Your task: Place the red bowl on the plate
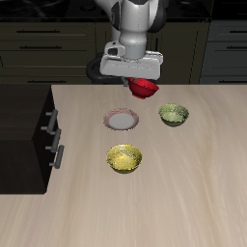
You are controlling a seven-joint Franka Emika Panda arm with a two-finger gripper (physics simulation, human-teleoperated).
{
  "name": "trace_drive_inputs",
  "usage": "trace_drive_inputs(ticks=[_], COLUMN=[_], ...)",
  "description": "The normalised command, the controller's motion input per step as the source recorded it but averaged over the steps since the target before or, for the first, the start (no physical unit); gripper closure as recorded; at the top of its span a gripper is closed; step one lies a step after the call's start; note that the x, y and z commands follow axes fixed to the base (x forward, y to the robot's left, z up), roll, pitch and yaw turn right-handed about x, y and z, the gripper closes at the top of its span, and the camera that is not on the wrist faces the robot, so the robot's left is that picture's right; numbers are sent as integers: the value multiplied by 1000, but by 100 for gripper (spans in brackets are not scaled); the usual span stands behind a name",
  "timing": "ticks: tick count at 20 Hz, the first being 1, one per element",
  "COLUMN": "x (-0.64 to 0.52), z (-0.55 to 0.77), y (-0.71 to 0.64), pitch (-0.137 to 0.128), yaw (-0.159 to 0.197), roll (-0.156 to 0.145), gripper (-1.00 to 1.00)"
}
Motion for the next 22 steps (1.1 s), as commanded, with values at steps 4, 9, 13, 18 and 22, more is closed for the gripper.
trace_drive_inputs(ticks=[4,9,13,18,22], x=[-82,-45,-1,-85,-95], z=[-16,-31,-18,-35,-6], y=[-232,-77,-143,74,-2], pitch=[-10,-9,8,-4,-15], yaw=[18,34,-3,16,15], roll=[-13,-20,-8,13,0], gripper=[100,100,100,100,100])
